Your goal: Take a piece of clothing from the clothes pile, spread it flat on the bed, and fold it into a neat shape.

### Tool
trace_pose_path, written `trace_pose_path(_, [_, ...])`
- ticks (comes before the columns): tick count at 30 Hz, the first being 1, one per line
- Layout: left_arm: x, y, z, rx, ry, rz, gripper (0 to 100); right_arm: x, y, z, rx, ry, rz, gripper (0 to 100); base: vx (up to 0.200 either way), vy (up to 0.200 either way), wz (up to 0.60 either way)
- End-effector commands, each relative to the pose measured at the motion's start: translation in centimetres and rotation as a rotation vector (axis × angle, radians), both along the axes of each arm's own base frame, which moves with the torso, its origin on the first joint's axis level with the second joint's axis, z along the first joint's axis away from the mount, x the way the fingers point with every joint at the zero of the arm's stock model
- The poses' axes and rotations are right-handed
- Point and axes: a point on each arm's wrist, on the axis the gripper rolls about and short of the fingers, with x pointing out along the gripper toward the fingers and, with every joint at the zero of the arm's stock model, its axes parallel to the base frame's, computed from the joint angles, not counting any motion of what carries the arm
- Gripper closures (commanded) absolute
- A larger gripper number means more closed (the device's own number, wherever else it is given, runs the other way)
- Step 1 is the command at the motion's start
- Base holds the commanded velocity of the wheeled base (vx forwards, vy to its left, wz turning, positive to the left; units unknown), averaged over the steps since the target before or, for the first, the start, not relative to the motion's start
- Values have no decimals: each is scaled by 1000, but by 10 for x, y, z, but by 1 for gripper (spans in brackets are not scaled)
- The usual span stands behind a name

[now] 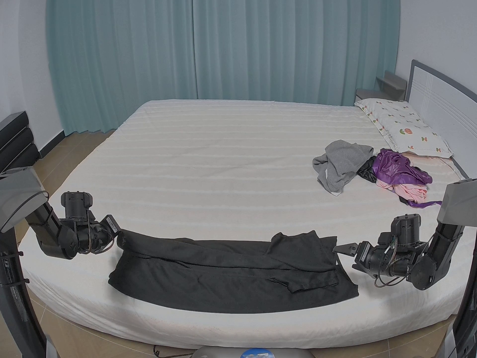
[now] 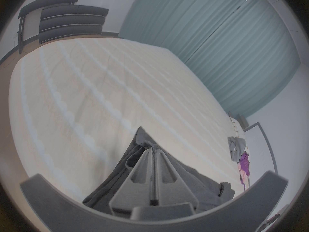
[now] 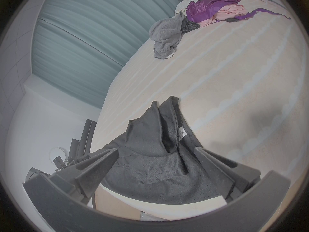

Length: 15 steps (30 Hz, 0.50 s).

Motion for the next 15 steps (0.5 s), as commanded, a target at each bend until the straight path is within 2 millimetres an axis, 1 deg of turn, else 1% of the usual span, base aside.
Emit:
trace_pose_path(1, [2,5,2,0,-53,10,100,-1,1,-4,-1,14,3,0,0,0,0])
trace_pose_path(6, [1,10,-1,-5,-61,9,100,-1,3,-9,-5,34,9,0,0,0,0])
trace_pose_path(9, [2,14,-7,-14,-61,-8,100,-2,4,-10,-8,37,10,0,0,0,0])
trace_pose_path(12, [-2,20,-17,-16,-45,-15,100,-4,5,-12,-8,48,13,0,0,0,0])
trace_pose_path(15, [-3,24,-21,7,-39,-31,100,-5,4,-13,-9,54,13,0,0,0,0])
